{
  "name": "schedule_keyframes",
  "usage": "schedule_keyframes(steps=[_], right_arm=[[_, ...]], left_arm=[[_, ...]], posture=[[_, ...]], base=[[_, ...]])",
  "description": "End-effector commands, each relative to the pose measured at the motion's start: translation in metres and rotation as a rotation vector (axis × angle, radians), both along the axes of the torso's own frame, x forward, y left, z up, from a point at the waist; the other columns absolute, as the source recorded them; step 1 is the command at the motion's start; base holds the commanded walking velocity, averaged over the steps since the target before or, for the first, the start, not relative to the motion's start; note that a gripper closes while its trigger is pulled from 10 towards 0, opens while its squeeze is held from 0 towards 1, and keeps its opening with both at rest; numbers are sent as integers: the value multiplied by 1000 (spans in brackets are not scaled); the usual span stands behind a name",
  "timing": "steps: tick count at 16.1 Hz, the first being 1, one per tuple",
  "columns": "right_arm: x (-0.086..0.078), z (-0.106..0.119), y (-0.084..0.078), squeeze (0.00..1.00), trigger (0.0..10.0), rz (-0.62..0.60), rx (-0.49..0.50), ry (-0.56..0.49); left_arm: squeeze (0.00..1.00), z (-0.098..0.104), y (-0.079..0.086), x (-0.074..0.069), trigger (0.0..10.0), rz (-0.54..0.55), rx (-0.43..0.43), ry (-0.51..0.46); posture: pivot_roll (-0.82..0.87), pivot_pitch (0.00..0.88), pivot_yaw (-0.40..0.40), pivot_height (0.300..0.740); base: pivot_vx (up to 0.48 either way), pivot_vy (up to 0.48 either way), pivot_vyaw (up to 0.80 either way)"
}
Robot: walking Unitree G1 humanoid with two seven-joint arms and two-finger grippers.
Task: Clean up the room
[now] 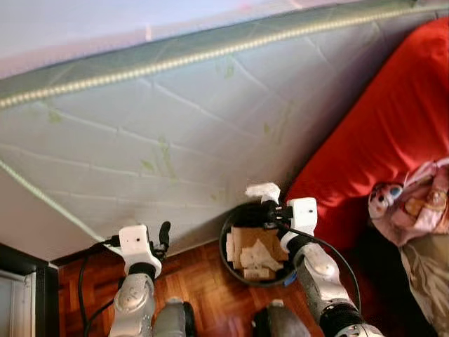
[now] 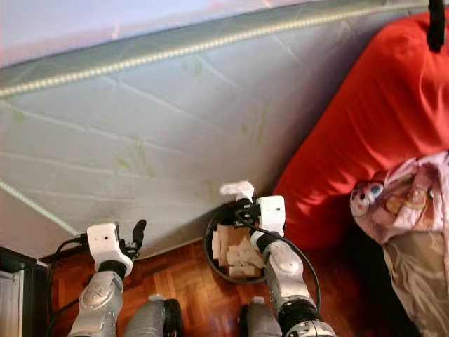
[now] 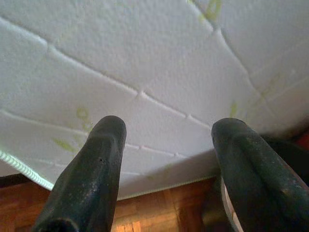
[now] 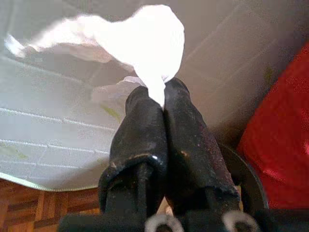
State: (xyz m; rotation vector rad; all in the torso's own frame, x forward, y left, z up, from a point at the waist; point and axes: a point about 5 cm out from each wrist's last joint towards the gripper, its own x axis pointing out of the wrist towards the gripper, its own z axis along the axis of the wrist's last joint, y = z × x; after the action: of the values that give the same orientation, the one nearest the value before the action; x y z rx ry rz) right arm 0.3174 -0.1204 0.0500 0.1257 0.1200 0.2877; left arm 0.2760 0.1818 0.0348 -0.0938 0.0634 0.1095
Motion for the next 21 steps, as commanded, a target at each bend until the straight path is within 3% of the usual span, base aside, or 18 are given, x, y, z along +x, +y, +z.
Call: schedule_keyframes(steps=[1,4,21], right_arm=[[-4,-8,1,0,10000,2,-14,42],[-5,-8,2,0,10000,-1,-15,36],[-6,-17,-1,0,10000,-36,-42,96]], left_arm=[[0,-5,3,-5,10000,2,19,30],[0,-4,2,-5,10000,-5,22,30],[0,-1,0,-6,10000,-34,31,18]], posture=[[-71,255,5,661],[-69,258,7,627],[-58,263,19,627]], base=[[0,0,0],[0,0,0],[0,0,0]])
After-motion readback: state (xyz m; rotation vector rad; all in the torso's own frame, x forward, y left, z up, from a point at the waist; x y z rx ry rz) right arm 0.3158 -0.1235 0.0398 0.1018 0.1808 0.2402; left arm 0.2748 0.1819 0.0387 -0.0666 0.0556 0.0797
